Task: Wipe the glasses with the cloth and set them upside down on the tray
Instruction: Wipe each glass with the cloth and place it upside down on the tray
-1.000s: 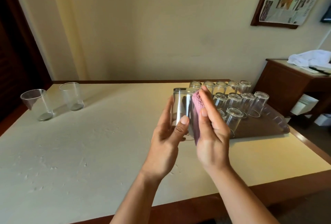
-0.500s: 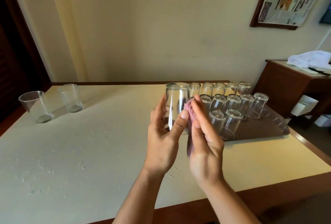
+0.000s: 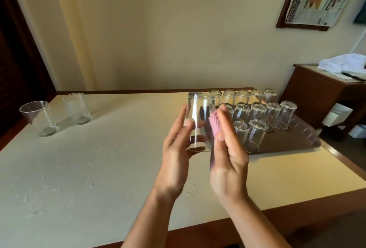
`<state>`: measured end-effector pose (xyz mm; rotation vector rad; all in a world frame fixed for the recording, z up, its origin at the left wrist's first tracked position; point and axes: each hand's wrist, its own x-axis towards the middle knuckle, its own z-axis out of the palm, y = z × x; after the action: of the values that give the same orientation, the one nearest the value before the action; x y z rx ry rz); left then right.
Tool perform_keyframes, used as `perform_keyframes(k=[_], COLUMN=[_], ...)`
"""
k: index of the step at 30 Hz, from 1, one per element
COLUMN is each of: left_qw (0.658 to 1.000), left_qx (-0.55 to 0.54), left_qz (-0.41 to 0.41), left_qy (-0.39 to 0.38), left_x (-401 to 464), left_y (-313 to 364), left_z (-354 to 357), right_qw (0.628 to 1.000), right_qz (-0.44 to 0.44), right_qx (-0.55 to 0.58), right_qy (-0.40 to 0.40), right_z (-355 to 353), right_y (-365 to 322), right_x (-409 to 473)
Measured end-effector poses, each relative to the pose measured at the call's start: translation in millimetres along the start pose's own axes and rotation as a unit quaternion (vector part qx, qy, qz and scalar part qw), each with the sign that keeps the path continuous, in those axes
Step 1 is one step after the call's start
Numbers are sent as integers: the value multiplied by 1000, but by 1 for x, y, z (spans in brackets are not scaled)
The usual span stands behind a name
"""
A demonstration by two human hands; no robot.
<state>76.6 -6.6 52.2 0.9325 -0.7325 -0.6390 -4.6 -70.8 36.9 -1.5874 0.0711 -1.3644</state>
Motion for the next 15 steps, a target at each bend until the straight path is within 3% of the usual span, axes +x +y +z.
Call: perform_keyframes(k=[5,12,15], left_qw=[997,999,997], left_qx=[19,14,7], left_qz=[68,39,70], left_qy=[42,-6,25], left_x=[-3,-4,-6], left_y=[1,3,1], left_z=[14,9,17], right_qw=[1000,1000,997], right_qz=[-3,-15,-30], right_qx=[-19,-11,-66], right_qy=[-11,0,-12], right_z=[1,-2,-5], right_y=[-9,-7,-9], right_x=[21,13,33])
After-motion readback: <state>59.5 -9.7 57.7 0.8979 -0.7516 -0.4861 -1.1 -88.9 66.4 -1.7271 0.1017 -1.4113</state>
